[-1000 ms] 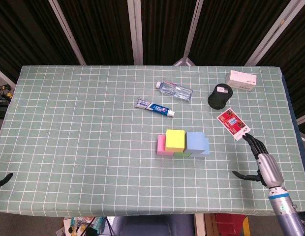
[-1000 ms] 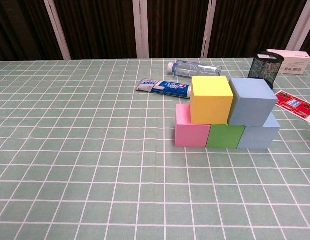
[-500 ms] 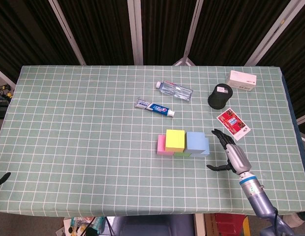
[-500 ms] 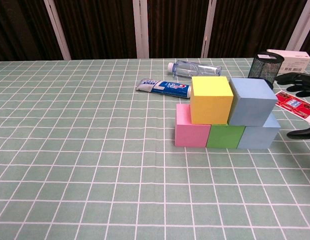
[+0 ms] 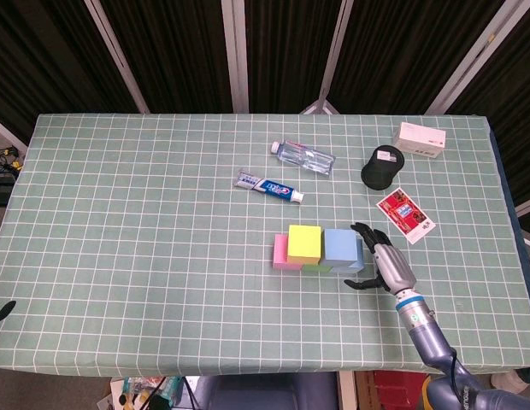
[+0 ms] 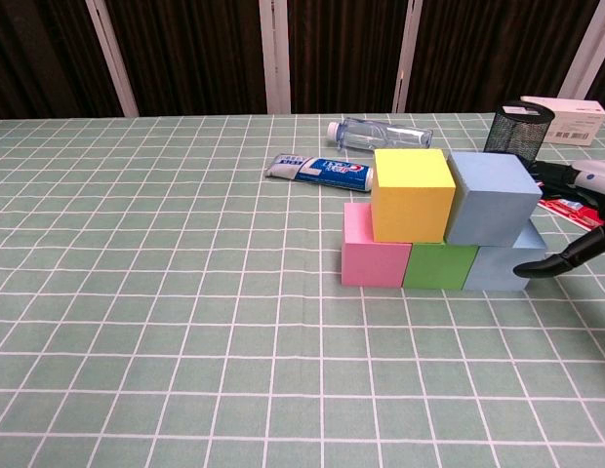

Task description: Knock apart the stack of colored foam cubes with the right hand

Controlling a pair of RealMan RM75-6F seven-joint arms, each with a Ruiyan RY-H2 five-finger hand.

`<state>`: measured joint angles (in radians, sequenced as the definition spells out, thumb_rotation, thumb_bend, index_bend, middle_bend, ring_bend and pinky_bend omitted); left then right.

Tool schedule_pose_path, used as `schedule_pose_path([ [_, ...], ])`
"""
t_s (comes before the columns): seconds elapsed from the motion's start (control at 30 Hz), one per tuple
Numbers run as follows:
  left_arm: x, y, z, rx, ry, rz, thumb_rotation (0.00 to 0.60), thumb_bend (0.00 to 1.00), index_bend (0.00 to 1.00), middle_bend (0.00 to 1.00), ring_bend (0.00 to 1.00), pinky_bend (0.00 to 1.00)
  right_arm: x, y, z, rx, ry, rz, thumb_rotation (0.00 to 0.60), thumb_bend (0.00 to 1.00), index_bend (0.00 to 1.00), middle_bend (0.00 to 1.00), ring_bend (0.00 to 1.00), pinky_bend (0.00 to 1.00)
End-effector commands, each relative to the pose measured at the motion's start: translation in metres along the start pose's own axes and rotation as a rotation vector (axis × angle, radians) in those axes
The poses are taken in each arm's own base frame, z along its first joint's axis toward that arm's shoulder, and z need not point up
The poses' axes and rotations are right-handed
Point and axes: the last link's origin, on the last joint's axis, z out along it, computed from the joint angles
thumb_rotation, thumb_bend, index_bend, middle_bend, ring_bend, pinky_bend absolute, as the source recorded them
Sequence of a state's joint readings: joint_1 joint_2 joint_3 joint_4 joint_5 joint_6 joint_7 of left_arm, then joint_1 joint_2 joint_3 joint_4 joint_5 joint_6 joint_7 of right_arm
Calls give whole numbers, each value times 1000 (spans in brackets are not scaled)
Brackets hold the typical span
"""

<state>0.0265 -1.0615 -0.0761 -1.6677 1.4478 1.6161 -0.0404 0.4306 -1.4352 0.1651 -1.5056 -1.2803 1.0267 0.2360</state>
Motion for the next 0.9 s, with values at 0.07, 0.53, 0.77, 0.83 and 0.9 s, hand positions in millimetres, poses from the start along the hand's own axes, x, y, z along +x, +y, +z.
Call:
schedule_pose_path([
  [0.07,1,0,-1,4,2,-6,600,185,139,0,0,0,-6,3,7,-7,13,-7,600,118,192,188,278,0],
  [0.53,-2,4,-8,-5,-46,-33,600,183,124,0,0,0,-12,4,18,-19,84,10,600,214,364,387,507,118],
  [0.77,-1,4,-7,6,-49,-38,600,183,129,0,0,0,-2,7,17,-11,147,20,600,219,377,399,532,143],
  [0.83,-1,3,-7,10,-49,-40,600,183,130,0,0,0,11,7,18,-12,207,25,600,222,383,402,540,157],
  [0.9,-1,3,-7,13,-48,-42,600,183,131,0,0,0,27,5,17,-15,275,65,600,223,390,405,543,163],
])
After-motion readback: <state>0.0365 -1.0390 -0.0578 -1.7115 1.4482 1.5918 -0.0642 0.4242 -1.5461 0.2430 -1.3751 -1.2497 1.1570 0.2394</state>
